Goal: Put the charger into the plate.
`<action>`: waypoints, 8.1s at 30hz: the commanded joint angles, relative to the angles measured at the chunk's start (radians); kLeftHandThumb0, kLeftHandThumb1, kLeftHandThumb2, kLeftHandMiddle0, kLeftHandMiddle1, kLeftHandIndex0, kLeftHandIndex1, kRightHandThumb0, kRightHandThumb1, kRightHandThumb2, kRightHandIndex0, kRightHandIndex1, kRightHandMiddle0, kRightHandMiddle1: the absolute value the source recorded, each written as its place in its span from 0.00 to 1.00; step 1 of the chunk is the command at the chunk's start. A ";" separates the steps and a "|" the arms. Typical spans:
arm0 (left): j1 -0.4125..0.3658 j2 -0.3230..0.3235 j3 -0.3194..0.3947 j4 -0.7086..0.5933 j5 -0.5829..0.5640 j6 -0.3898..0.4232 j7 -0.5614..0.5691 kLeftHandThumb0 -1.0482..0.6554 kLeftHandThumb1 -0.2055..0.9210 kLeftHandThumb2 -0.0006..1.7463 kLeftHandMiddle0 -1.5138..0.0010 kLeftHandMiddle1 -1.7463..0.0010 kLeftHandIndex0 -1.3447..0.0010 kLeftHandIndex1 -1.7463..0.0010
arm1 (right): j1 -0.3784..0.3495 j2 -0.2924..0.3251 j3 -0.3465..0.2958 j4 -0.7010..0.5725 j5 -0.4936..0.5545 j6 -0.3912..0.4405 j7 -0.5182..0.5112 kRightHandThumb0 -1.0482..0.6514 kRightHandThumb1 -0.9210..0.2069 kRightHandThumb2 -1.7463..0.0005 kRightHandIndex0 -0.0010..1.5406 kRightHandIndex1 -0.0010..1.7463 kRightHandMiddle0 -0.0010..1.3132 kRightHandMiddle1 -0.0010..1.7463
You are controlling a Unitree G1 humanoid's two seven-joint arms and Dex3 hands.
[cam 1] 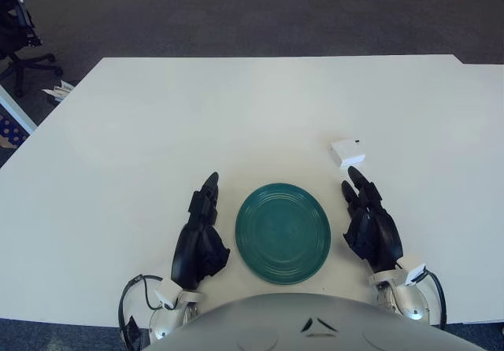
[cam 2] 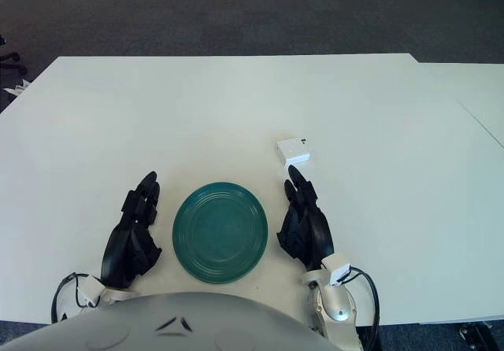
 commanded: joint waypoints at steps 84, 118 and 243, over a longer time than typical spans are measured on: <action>-0.115 -0.051 -0.009 0.169 -0.019 -0.049 -0.012 0.03 1.00 0.63 0.87 0.99 1.00 0.75 | -0.787 -0.588 0.071 0.299 -0.898 0.004 -0.008 0.02 0.00 0.63 0.06 0.00 0.00 0.26; -0.128 -0.042 0.000 0.166 -0.037 -0.055 -0.029 0.04 1.00 0.63 0.84 0.99 1.00 0.72 | -0.920 -0.537 0.239 0.571 -0.918 -0.031 -0.118 0.00 0.00 0.57 0.02 0.00 0.00 0.16; -0.010 -0.049 -0.093 -0.217 -0.081 0.244 0.028 0.01 1.00 0.60 0.85 1.00 1.00 0.71 | -1.235 -0.574 0.458 1.138 -0.813 -0.343 0.028 0.35 0.26 0.55 0.39 0.99 0.31 0.95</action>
